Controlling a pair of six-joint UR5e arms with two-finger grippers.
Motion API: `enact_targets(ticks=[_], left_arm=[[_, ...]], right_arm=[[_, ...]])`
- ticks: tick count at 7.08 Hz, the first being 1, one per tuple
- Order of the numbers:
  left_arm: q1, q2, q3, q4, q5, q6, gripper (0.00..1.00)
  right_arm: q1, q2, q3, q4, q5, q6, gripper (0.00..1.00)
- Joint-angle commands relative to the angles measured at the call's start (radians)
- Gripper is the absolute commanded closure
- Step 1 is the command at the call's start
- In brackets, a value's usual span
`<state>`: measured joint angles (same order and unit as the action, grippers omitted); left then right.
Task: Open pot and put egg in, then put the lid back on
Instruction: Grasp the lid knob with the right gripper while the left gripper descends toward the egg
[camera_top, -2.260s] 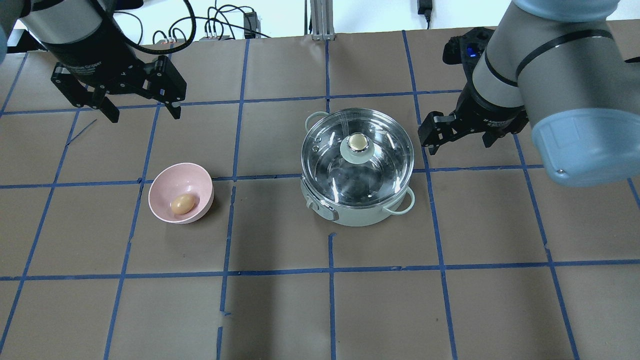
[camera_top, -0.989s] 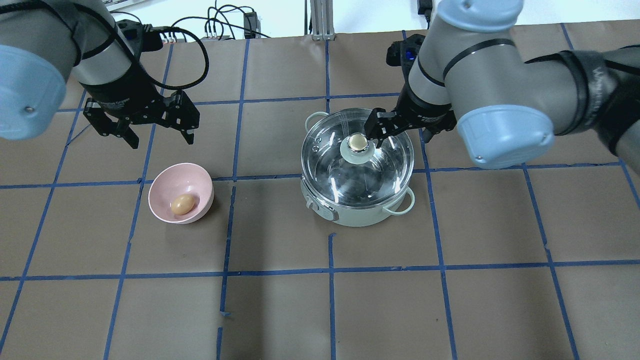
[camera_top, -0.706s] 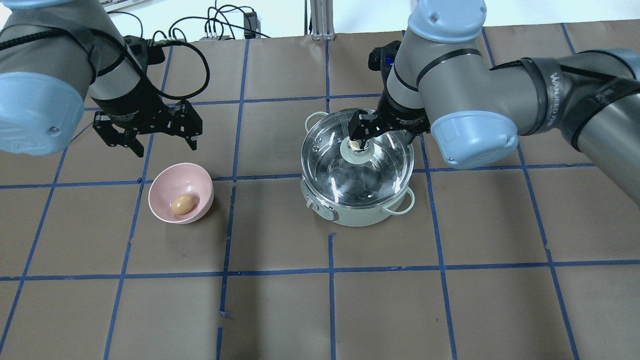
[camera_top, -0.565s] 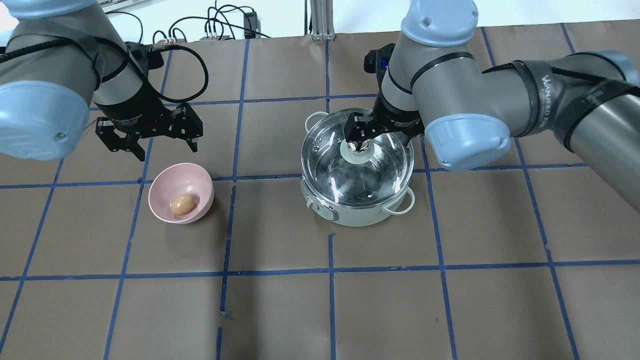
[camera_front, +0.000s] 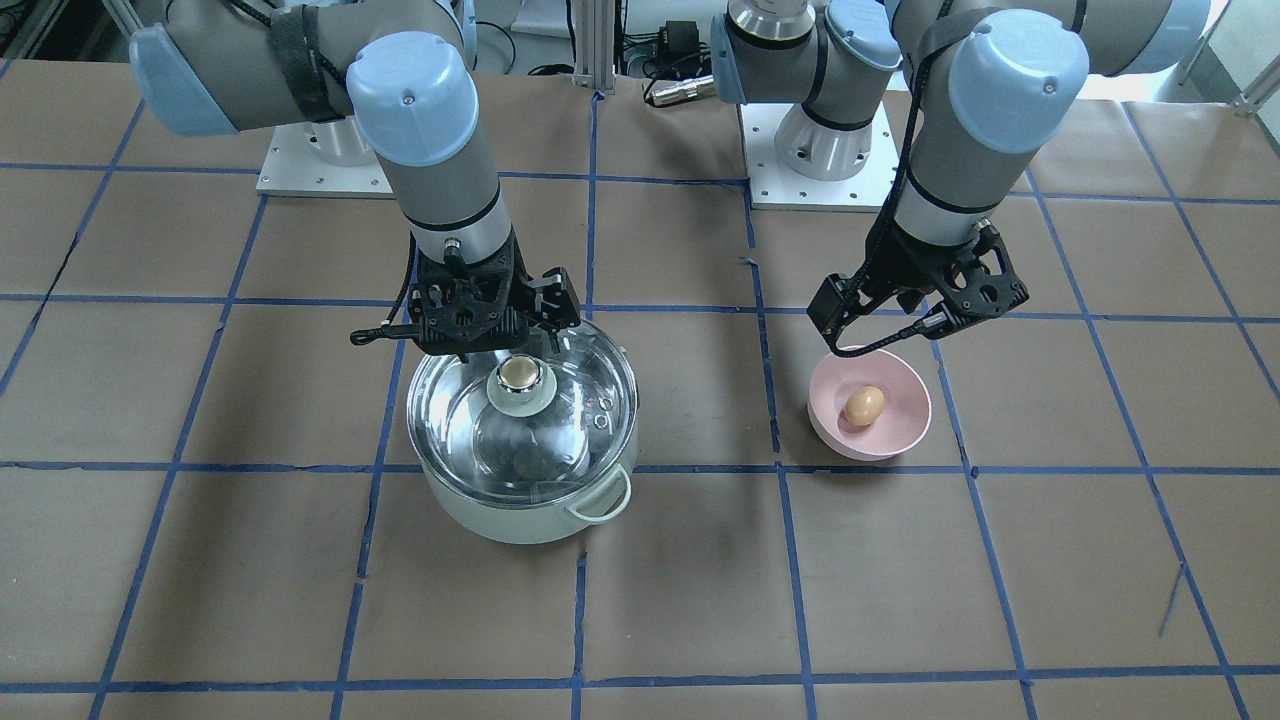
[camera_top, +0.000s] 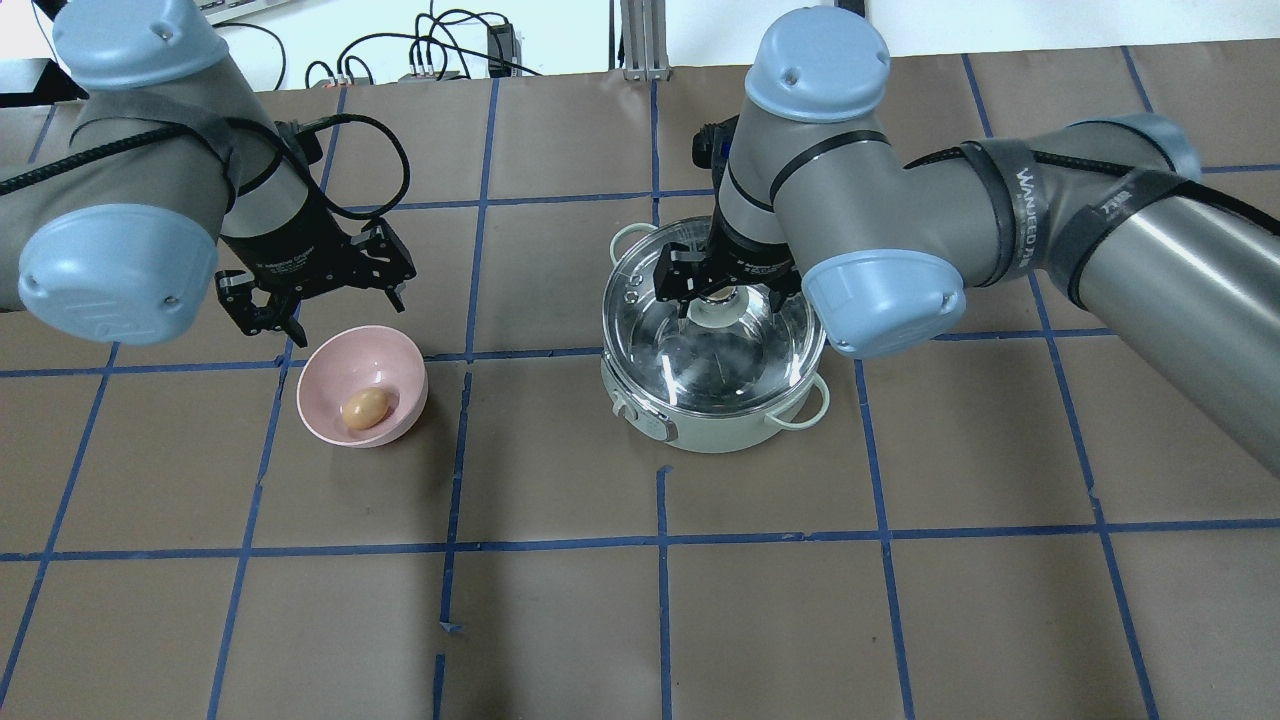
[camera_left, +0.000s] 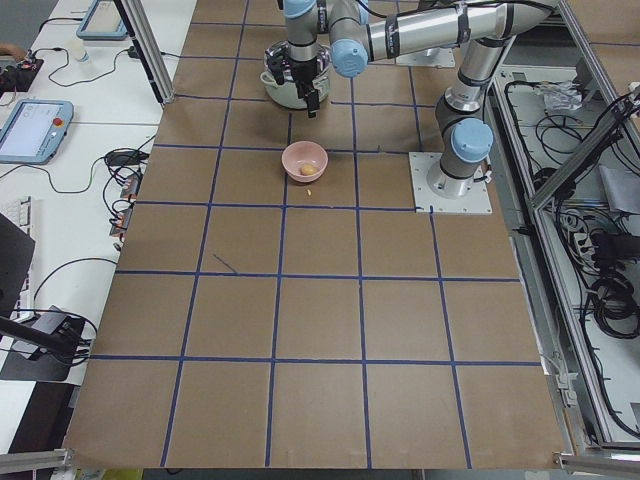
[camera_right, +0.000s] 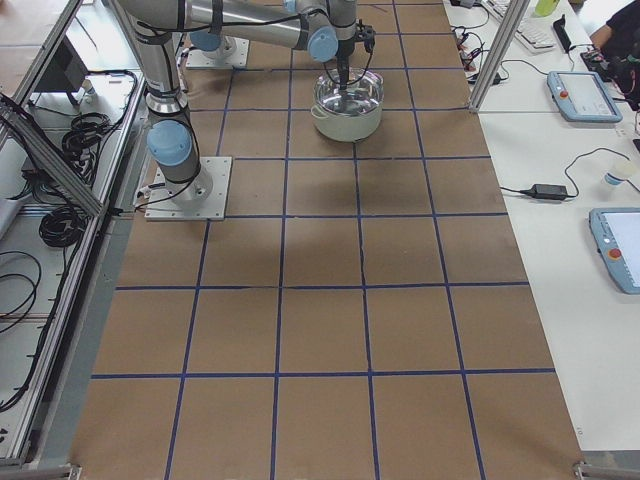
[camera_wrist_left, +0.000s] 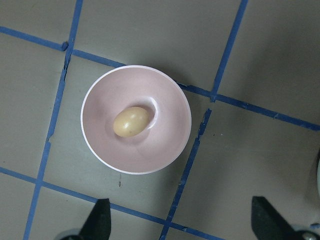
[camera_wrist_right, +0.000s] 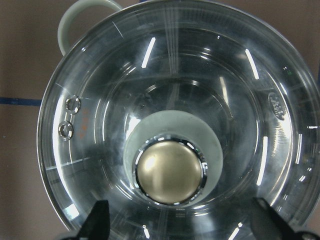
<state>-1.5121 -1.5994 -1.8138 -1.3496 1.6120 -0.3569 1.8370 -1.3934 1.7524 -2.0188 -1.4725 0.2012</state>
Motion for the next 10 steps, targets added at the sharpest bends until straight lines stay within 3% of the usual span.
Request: enact_targets(ticks=[1, 4, 5, 6, 7, 9, 10], left_arm=[[0.001, -0.004, -0.041, 0.020, 0.000, 0.042, 0.00], [0.062, -0.005, -0.070, 0.021, -0.010, 0.306, 0.00], [0.072, -0.005, -0.084, 0.023, -0.012, 0.322, 0.00], [0.073, -0.007, -0.093, 0.041, -0.012, 0.344, 0.00], [0.073, -0.007, -0.107, 0.053, -0.012, 0.405, 0.00], [0.073, -0.008, -0.128, 0.058, -0.011, 0.563, 0.00], [0.075, -0.008, -0.127, 0.061, -0.014, 0.628, 0.00]], right_arm=[[0.005, 0.013, -0.002, -0.041, 0.008, 0.000, 0.00], [0.005, 0.033, -0.001, -0.089, 0.006, -0.014, 0.03], [0.005, 0.034, -0.001, -0.090, 0.001, -0.025, 0.17], [0.005, 0.034, -0.001, -0.090, 0.001, -0.025, 0.23], [0.005, 0.034, 0.002, -0.089, 0.001, -0.026, 0.56], [0.002, 0.034, -0.001, -0.110, -0.003, -0.066, 0.82], [0.002, 0.031, -0.002, -0.100, -0.046, -0.081, 0.93]])
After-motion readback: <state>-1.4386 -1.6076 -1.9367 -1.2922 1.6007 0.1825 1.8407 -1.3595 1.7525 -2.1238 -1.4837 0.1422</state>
